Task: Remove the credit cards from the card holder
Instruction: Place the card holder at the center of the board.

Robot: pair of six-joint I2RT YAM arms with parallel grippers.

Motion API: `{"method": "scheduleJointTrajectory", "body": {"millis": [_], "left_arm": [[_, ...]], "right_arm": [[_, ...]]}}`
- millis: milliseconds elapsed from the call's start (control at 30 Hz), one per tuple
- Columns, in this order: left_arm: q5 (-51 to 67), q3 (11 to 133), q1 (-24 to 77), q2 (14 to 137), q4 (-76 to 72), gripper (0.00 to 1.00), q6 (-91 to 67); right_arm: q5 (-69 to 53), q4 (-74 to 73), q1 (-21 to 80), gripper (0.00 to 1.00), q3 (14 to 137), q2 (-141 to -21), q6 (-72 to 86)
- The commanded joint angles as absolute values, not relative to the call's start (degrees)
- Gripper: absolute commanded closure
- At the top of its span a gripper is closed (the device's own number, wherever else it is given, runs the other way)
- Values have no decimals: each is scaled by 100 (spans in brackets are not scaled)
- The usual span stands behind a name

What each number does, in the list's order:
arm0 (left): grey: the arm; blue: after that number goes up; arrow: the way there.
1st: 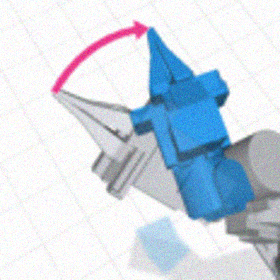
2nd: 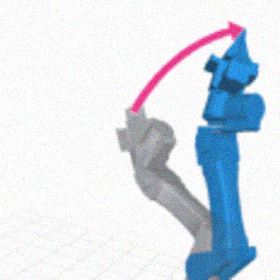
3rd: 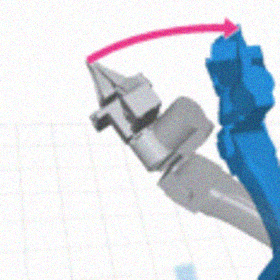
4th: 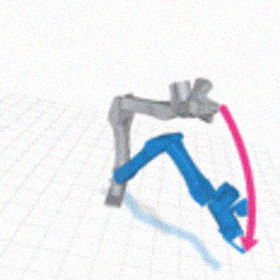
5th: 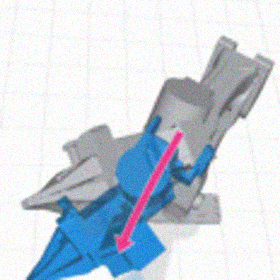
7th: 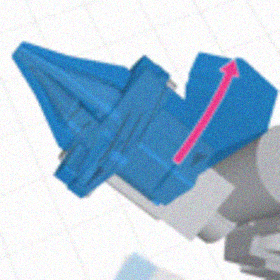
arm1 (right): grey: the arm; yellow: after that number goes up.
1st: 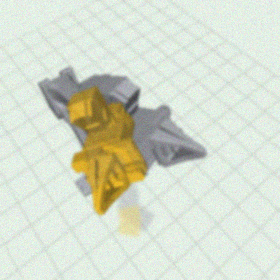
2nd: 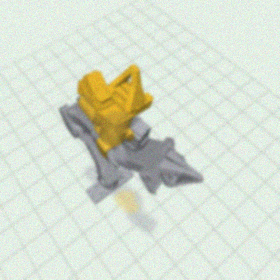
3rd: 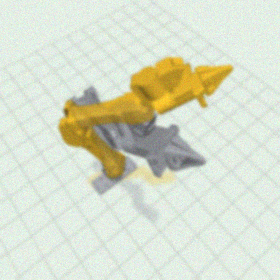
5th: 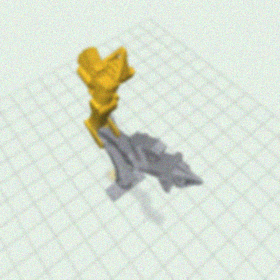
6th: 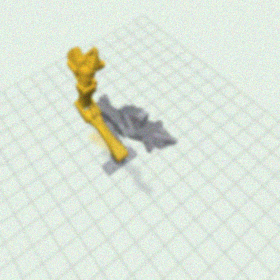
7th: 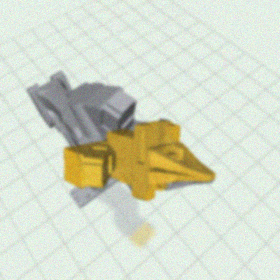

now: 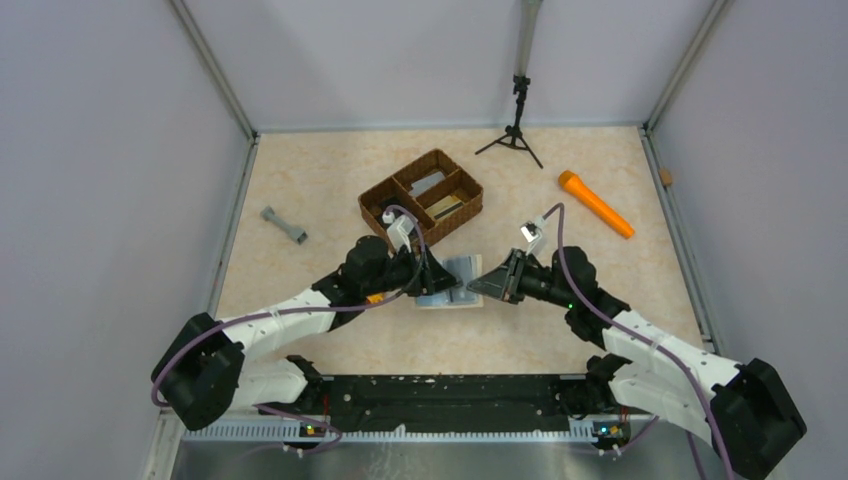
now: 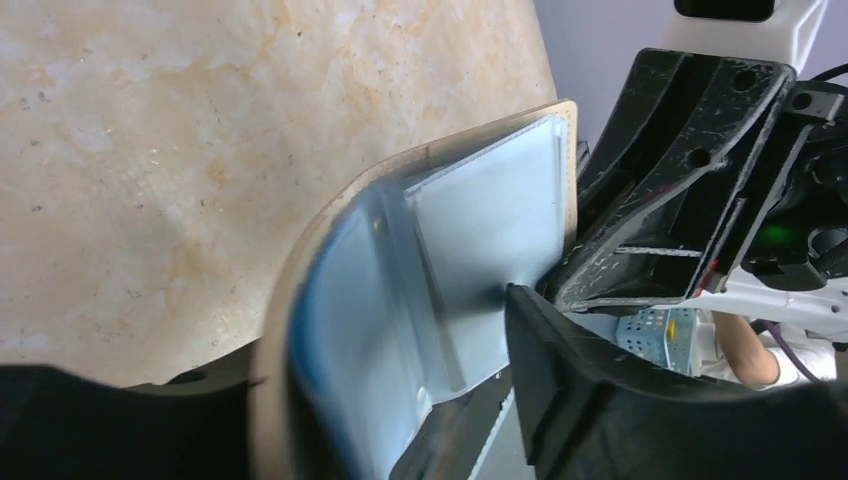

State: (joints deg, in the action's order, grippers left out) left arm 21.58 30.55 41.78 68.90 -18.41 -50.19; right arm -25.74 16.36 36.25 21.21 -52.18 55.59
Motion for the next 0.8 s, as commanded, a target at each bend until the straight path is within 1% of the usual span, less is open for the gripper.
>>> {"method": "scheduleJointTrajectory", "body": {"millis": [0, 67, 133, 200, 267, 400, 433, 500, 633, 767], "left_arm": [[2057, 2998, 4193, 6878, -2268, 45, -5042], [2044, 2993, 4184, 6846, -2234, 56, -5011], [2014, 2980, 4180, 6793, -2192, 68, -5006], [2004, 2949, 4171, 6744, -2194, 79, -5001], [2020, 2925, 4162, 6723, -2189, 86, -5015], [2095, 2899, 4143, 6687, -2255, 98, -5074], [2108, 2900, 4137, 6675, -2269, 100, -5091], [2183, 2859, 4114, 6628, -2336, 100, -5133], [2387, 2685, 4022, 6450, -2656, 100, -5249], [2591, 2541, 3966, 6292, -2889, 100, -5272]], "right_arm": [[-2872, 2308, 3656, 86, 2118, -5055, 5698], [-2859, 2279, 3656, 69, 2126, -5016, 5688], [-2821, 2245, 3656, 56, 2112, -4970, 5694], [-2764, 2214, 3657, 50, 2100, -4934, 5699], [-2752, 2222, 3656, 47, 2090, -4927, 5697], [-2733, 2202, 3656, 46, 2068, -4998, 5705], [-2726, 2201, 3656, 47, 2059, -5007, 5716], [-2663, 2144, 3656, 50, 2053, -5010, 5716], [-2459, 1878, 3656, 62, 2065, -5002, 5676], [-2431, 1904, 3632, 67, 2027, -4994, 5715]]}}
